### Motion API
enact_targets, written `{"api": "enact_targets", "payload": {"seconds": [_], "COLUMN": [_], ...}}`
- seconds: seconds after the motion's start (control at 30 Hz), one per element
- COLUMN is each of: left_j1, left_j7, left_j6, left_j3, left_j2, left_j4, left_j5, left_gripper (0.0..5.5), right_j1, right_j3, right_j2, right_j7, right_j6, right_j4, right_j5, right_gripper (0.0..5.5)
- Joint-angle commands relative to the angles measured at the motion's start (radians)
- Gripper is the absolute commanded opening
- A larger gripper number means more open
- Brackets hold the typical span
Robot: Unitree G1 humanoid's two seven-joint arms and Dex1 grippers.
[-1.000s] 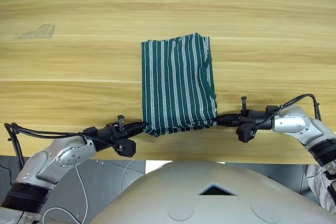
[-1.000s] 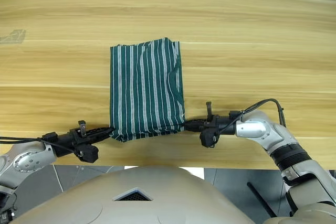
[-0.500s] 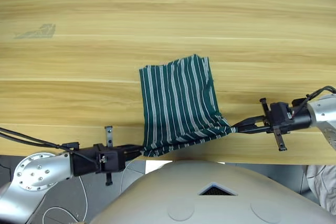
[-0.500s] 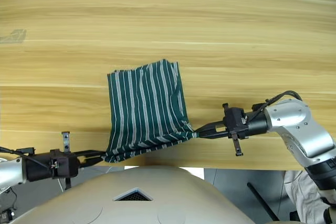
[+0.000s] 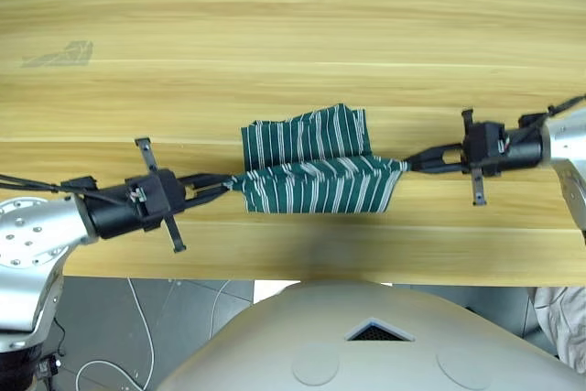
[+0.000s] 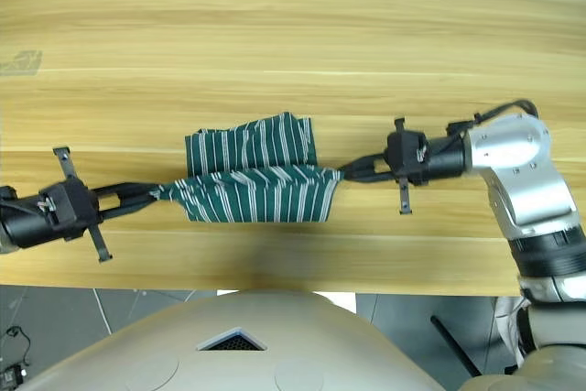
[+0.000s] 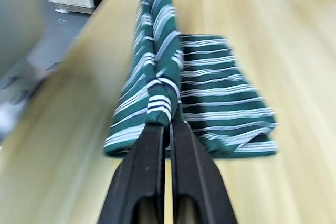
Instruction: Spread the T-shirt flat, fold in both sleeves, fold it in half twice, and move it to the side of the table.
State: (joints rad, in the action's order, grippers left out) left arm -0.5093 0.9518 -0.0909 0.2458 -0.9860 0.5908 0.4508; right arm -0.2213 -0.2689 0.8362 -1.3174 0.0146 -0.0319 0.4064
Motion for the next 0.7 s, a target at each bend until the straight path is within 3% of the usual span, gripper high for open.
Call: {"api": "enact_targets", "payload": {"seconds": [0.03,0.33,0.6,0.63,0.7], "left_j1": [0.161,0.410,0.450,0.455,0.463], "left_j7": [-0.081,-0.181,-0.204,-0.213,-0.232], "left_j6": [-0.048,-0.101,-0.111,-0.108,-0.114], "left_j3": [-0.095,-0.264,-0.265,-0.260,-0.257], "left_j2": [0.063,0.232,0.299,0.308,0.329], "left_j4": [-0.105,-0.319,-0.455,-0.467,-0.487], "left_j5": [-0.095,-0.222,-0.237,-0.241,-0.243], "left_gripper": [0.01,0.01,0.01,0.01,0.53], "right_j1": [-0.189,-0.254,-0.290,-0.301,-0.309], "right_j3": [-0.012,0.001,0.034,0.045,0.059], "right_j2": [-0.135,-0.252,-0.314,-0.325,-0.338], "right_j7": [0.040,0.054,0.103,0.128,0.147], "right_j6": [0.073,0.195,0.244,0.248,0.240], "right_j4": [0.218,0.438,0.567,0.595,0.636], "right_j5": [-0.106,-0.197,-0.225,-0.232,-0.237], "right_gripper": [0.00,0.00,0.00,0.32,0.67]}}
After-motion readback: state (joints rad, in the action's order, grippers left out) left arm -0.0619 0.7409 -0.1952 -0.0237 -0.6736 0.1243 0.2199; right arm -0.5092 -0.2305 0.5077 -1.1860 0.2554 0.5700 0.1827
